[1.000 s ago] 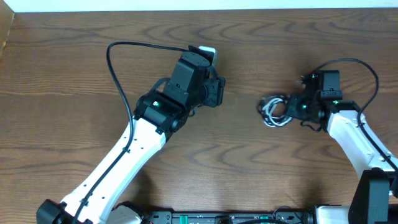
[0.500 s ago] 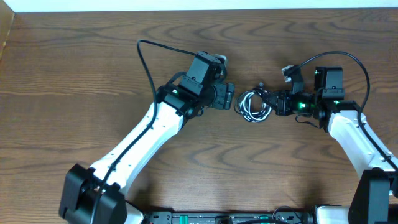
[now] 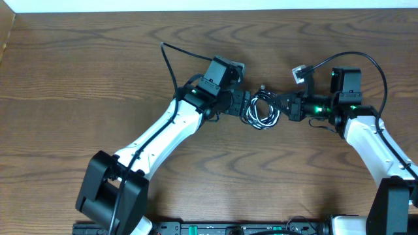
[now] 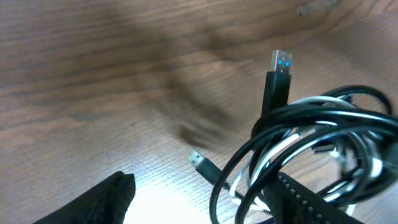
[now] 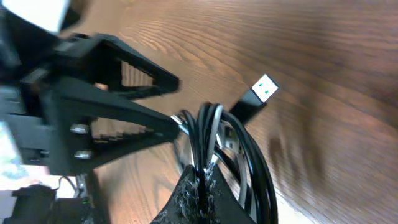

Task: Untangle cables

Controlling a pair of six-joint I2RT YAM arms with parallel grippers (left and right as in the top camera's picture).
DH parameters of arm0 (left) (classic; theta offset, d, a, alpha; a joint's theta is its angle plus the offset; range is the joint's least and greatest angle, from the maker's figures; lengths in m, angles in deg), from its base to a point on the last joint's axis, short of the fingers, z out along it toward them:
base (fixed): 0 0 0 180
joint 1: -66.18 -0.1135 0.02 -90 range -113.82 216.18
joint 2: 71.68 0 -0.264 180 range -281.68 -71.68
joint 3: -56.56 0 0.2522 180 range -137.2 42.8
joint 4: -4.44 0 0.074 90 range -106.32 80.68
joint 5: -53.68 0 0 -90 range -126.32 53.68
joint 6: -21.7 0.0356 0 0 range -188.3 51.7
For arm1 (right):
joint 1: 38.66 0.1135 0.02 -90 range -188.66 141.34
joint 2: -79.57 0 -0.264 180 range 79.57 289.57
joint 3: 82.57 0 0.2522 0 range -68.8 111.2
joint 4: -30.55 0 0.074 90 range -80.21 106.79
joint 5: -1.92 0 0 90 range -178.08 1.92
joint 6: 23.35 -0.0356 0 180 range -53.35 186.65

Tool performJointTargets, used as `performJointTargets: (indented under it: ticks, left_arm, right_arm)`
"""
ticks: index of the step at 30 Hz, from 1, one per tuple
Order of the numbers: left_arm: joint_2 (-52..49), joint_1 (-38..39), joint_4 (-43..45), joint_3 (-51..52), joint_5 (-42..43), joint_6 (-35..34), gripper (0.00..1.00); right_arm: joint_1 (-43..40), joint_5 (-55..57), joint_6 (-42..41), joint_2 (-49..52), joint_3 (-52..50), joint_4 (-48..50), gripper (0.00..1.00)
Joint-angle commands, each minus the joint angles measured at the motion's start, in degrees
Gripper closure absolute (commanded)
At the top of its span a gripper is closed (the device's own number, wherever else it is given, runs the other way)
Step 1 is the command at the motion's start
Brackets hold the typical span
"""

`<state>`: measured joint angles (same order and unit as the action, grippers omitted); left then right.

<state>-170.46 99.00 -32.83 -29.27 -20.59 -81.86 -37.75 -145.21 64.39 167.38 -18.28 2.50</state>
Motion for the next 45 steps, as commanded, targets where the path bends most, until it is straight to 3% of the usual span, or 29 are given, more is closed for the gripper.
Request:
performJointTargets:
  ticks: [1,4,7,10,12,15,25,30,32,35,45]
  left_arm:
    - [-1.2,0.0,0.3,-0.6,0.8,0.4,0.36]
    - [-1.4,0.0,0.3,-0.5,0.8,0.4,0.45]
    - [-1.4,0.0,0.5,-0.5,1.0,0.4,0.46]
    - [-1.4,0.0,0.9,-0.5,4.0,0.7,0.31]
    - [-1.4,0.0,1.4,-0.5,8.3,3.1,0.27]
    - [-1.4,0.0,1.8,-0.5,13.9,7.7,0.26]
    - [-3.3,0.0,2.3,-0.5,13.2,8.9,0.28]
    - [-4.8,0.0,2.4,-0.4,13.3,8.9,0.44]
    - [-5.0,0.0,2.4,-0.4,13.3,8.9,0.59]
    - [-5.0,0.0,2.9,-0.4,13.3,8.9,0.93]
    - [-5.0,0.0,4.8,-0.4,13.2,8.9,0.92]
  right_arm:
    - [-0.2,-5.0,1.1,0.0,0.0,0.7,0.99]
    - [-0.2,-4.9,1.1,0.0,0.0,0.8,0.99]
    - [-0.2,-5.0,1.1,0.0,0.0,0.8,0.99]
    - [-0.2,-5.0,1.1,0.0,0.0,0.8,0.99]
    - [-0.2,-5.0,1.1,0.0,0.0,0.8,0.99]
    - [-0.2,-5.0,1.0,0.0,0.0,0.8,0.99]
    - [-0.3,-11.0,0.8,0.0,0.0,3.1,0.99]
    - [-0.6,-11.0,0.6,-0.1,0.0,3.3,0.99]
    - [-0.8,-11.0,0.6,-0.1,0.0,3.3,0.99]
    - [-1.2,-11.0,0.6,-0.1,0.0,3.3,0.99]
    - [-2.9,-10.4,0.6,-0.1,0.0,2.7,0.99]
